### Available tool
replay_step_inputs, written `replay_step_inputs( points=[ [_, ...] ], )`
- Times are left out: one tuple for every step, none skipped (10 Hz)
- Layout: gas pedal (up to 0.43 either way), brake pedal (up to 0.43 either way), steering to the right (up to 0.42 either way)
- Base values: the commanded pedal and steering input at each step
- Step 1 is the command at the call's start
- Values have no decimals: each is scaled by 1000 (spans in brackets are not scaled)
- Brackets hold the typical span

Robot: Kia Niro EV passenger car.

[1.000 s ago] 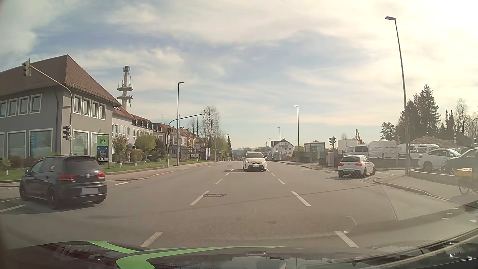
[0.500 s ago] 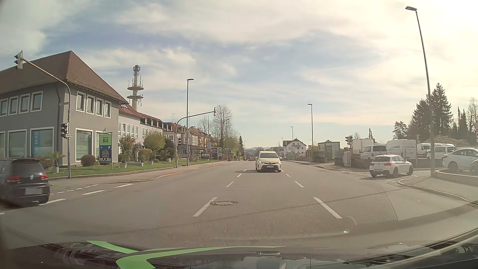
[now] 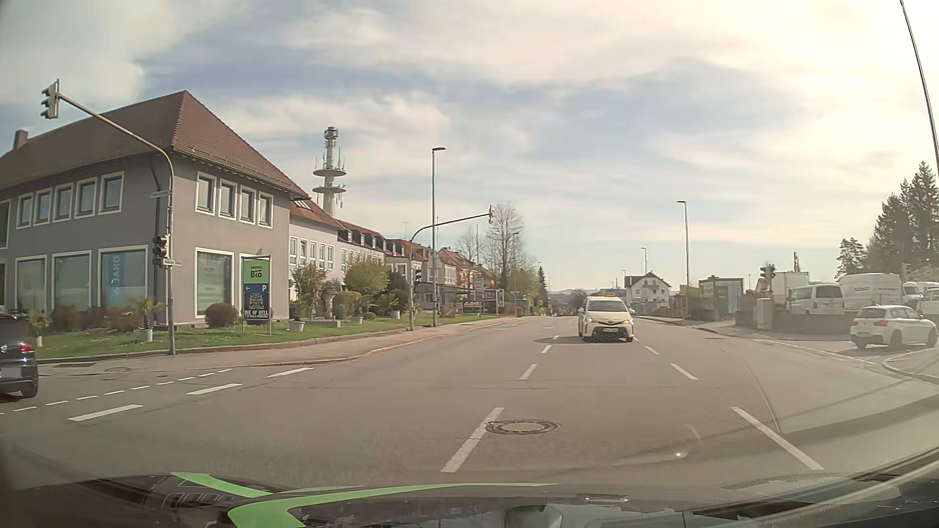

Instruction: Follow the waypoints while adhering to traffic rules and regulations

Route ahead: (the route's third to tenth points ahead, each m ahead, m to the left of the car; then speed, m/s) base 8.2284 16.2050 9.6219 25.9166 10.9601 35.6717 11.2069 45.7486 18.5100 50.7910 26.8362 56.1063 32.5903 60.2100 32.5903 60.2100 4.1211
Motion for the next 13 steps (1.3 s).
replay_step_inputs(
  points=[
    [209,0,-411],
    [209,0,-437],
    [209,0,-465],
    [197,0,-494],
    [189,0,-521],
    [169,0,-543],
    [157,0,-565],
    [157,0,-579],
    [157,0,-584],
    [157,0,-584],
    [157,0,-583],
    [157,0,-576],
    [157,0,-561]
  ],
)
